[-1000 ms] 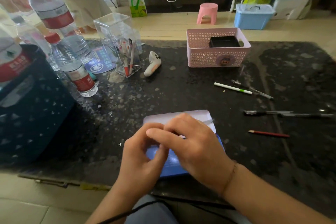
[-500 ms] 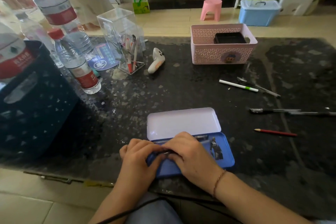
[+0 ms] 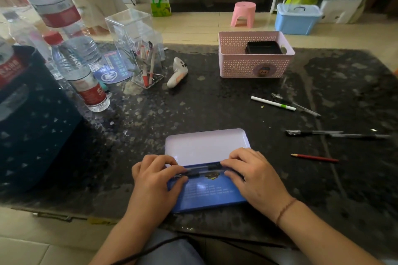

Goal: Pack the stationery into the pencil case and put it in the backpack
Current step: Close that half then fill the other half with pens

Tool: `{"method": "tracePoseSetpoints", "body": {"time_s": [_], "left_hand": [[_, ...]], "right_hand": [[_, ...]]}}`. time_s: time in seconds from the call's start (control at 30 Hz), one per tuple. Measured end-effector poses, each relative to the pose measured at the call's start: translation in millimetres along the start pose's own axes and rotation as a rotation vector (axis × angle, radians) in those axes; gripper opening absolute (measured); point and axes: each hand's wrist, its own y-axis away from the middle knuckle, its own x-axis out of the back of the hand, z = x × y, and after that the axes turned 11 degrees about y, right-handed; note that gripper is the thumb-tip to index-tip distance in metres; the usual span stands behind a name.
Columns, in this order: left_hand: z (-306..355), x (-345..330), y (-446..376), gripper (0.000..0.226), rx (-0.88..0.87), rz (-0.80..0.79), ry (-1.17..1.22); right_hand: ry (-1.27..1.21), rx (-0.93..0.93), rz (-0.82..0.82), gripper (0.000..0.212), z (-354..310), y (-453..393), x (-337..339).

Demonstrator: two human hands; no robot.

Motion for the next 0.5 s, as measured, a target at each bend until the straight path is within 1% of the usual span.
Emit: {"method": "tracePoseSetpoints", "body": {"time_s": [0.07,0.2,0.33,0.5], "left_hand": [[-0.7,2.2,0.3,0.024,0.004,0.005,0.004],[-1.7,7.1,1.7,0.02,0.032,-0.007,0.013],[-2.2,7.6,1.0,0.013,0.025,-0.029,-0.004],[-1.1,9.8,0.4,0.018,0.037,-0.064,-0.011]], "right_hand": [[-0.074,-0.02,-0.022,0.021,-0.1,0.7,-2.3],[-0.158,-0.06,-0.016,0.014,0.7,0.6,-4.2],[-0.165,-0.04,-0.001,0.009,0.5,0.1,-5.4],[-0.135,-0.016,0.021,0.016,-0.2,1.3,-5.1]]}}
